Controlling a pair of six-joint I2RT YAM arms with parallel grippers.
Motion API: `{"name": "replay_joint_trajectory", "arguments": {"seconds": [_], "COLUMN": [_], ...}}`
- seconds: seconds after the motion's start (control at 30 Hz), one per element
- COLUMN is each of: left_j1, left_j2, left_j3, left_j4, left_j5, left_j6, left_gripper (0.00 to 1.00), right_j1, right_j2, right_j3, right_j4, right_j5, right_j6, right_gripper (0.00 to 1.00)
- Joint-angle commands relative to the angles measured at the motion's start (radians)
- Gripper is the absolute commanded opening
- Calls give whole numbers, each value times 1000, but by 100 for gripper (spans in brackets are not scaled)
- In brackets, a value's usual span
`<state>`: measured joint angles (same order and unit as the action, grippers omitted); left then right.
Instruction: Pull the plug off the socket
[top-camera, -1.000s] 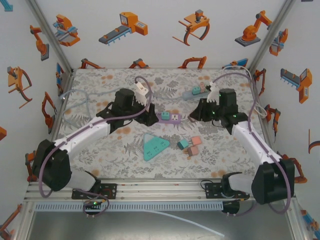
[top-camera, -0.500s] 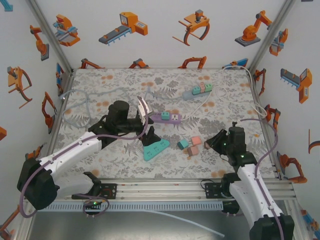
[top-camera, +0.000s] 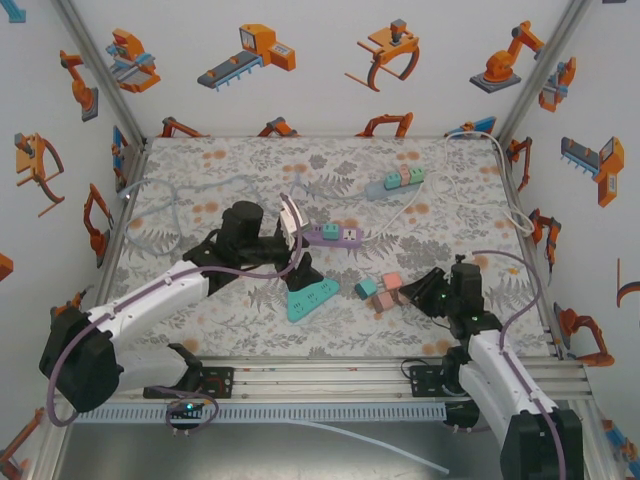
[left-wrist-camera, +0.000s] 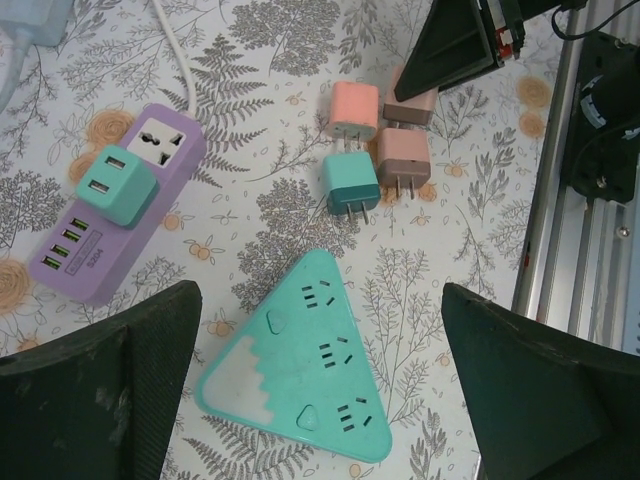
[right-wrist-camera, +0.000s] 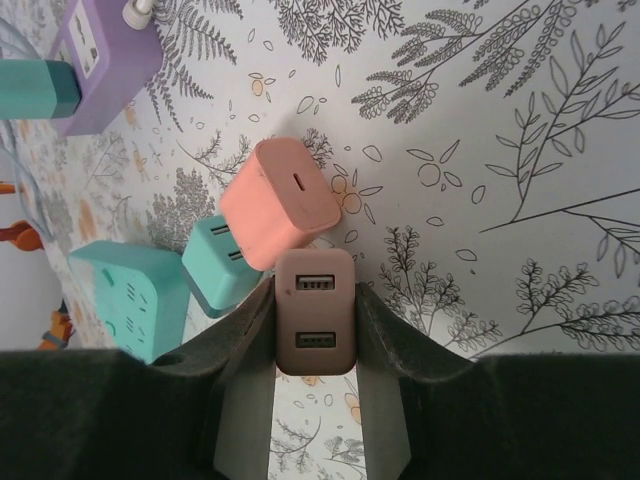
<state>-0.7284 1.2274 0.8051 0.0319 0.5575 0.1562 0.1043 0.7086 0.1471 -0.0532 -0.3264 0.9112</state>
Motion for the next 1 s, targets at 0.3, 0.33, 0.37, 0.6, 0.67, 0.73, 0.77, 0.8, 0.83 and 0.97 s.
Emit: {"name": "replay_joint_trajectory", "arguments": {"seconds": [0.3, 0.33, 0.37, 0.6, 0.67, 0.73, 0.77, 0.8, 0.83, 0.97], "left_j1": [-12, -11, -11, -12, -13, -13, -14, -12, -13, -13], "left_j2": [21, 24, 27, 35, 35, 34, 35, 34, 31, 30], "left_j3": [36, 38, 39, 34, 31, 28, 27, 26, 27, 26], "left_j4": [29, 29, 28, 31, 37, 43, 44, 43, 39, 29], "left_j5": [-6, -7, -7, -21, -24, -28, -30, -39, -49, -137], "left_j6": [15, 14, 11, 8, -1, -5, -7, -8, -9, -26], "left_gripper": [97, 97, 97, 97, 97, 97, 97, 97, 97, 97], "right_j1": [57, 58, 58, 58, 58, 58, 58, 58, 58, 58], "right_j2": [-97, -104, -107, -119, -124, -131, -134, -139, -144, -150], "right_j3": [-31, -31, -28, 5, 12, 22, 30, 39, 54, 124], "right_j4": [-86, -99, -111, -205, -220, -238, -250, -264, -286, -334], "right_j5": [81, 87, 91, 144, 151, 162, 169, 177, 189, 237], "right_j6": [74, 74, 74, 55, 49, 46, 43, 33, 22, -48], "right_gripper": [48, 49, 49, 60, 61, 63, 63, 64, 65, 67]}}
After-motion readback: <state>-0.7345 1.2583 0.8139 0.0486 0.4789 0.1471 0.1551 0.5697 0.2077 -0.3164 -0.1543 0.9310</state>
